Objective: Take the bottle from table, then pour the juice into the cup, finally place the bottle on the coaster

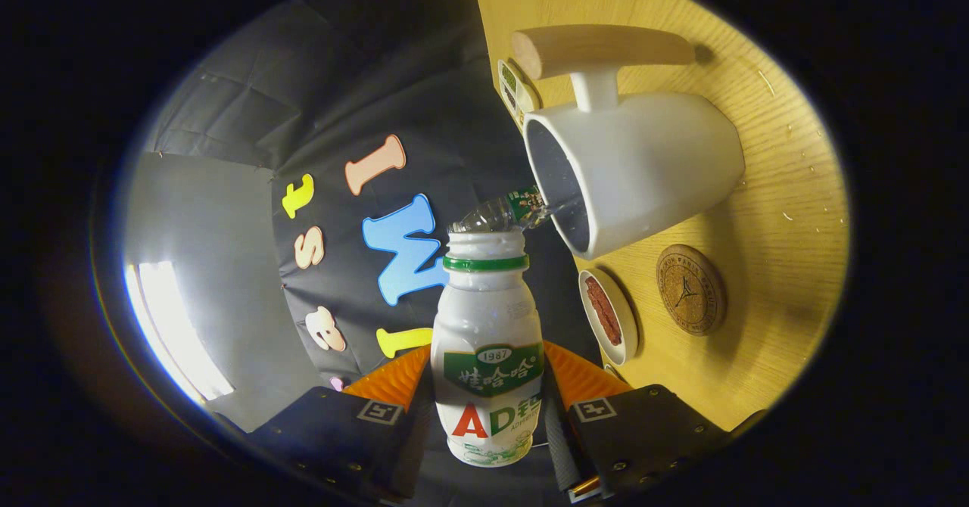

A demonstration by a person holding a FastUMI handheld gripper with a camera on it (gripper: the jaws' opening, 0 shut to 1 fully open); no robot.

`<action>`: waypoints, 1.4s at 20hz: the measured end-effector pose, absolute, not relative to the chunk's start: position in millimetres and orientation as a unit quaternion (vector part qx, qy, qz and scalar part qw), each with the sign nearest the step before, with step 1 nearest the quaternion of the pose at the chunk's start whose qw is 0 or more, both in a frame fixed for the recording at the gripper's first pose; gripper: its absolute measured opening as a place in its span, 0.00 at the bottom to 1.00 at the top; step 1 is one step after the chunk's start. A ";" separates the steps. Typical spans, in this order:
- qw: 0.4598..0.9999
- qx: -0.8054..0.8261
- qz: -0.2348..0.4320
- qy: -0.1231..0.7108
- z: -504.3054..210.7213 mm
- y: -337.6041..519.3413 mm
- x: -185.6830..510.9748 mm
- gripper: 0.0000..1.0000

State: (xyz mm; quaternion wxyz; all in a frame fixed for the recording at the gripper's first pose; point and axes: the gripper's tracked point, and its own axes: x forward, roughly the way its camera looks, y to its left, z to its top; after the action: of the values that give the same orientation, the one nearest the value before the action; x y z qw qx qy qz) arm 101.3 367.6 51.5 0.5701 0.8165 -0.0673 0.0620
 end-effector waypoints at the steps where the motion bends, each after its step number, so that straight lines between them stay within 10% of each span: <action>1: 0.567 0.819 0.061 -0.068 54.1 368.8 101.6 0.67; 28: 0.545 0.835 0.039 -0.060 26.4 356.9 102.4 0.67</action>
State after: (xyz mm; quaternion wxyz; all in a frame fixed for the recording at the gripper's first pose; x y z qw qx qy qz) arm 102.4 356.9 26.4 0.5450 0.8354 -0.0602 0.0391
